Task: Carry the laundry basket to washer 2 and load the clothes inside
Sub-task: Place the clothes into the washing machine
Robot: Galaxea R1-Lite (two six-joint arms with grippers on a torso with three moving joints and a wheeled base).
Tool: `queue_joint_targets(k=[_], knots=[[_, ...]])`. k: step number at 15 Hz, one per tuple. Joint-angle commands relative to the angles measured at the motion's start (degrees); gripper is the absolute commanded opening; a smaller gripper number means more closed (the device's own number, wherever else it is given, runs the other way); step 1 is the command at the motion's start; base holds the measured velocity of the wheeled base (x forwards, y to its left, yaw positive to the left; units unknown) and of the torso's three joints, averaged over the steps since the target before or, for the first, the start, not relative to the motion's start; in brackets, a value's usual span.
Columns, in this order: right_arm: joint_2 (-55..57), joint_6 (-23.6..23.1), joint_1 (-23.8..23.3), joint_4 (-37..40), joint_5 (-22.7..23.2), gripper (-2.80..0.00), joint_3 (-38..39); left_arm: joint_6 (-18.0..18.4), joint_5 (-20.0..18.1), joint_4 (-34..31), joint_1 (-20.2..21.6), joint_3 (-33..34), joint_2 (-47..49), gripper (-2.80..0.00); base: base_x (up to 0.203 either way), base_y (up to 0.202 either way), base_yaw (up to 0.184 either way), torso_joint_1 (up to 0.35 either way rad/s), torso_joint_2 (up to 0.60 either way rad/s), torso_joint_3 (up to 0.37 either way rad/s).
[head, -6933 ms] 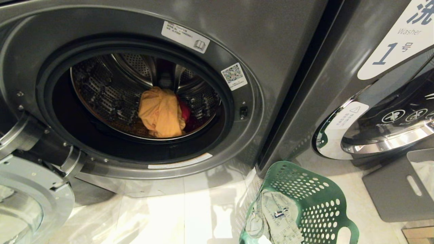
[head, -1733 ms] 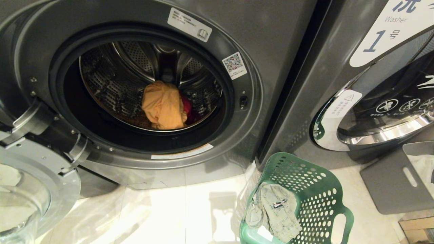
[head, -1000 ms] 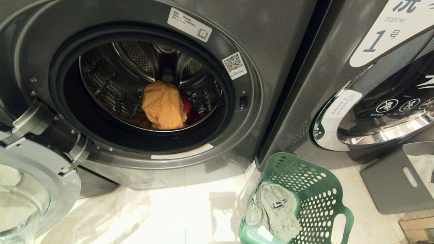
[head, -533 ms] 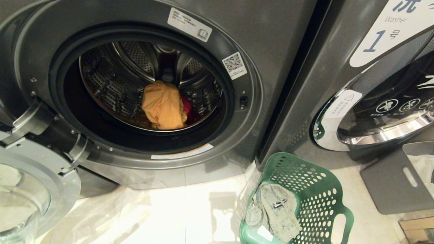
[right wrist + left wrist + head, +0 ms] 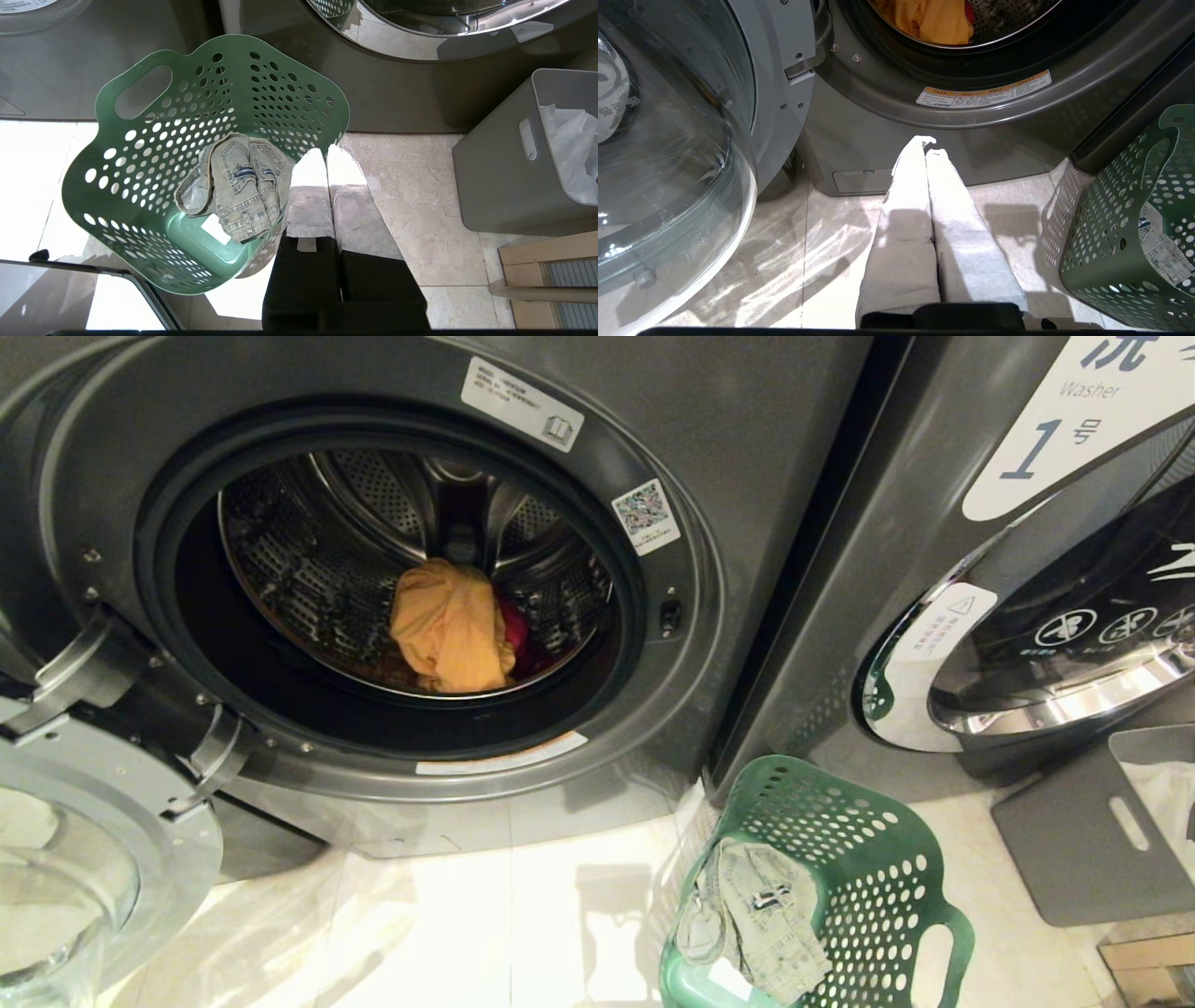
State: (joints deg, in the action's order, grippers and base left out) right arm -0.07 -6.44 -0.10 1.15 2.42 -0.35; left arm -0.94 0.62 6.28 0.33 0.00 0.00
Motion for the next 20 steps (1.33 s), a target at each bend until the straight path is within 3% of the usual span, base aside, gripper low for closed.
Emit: queue_joint_targets(k=[1,20], knots=[[-0.01,-0.07,0.01,0.0,0.04,-2.8,0.0,-0.03,0.05,0.05,0.02,2.29,0.0,-2.8,0.0,0.0,0.0,0.0,0.0,0.0],[-0.01,-0.12,0.01,0.0,0.04,-2.8,0.0,-0.03,-0.01,0.05,0.02,2.29,0.0,-2.8,0.0,0.0,0.0,0.0,0.0,0.0]])
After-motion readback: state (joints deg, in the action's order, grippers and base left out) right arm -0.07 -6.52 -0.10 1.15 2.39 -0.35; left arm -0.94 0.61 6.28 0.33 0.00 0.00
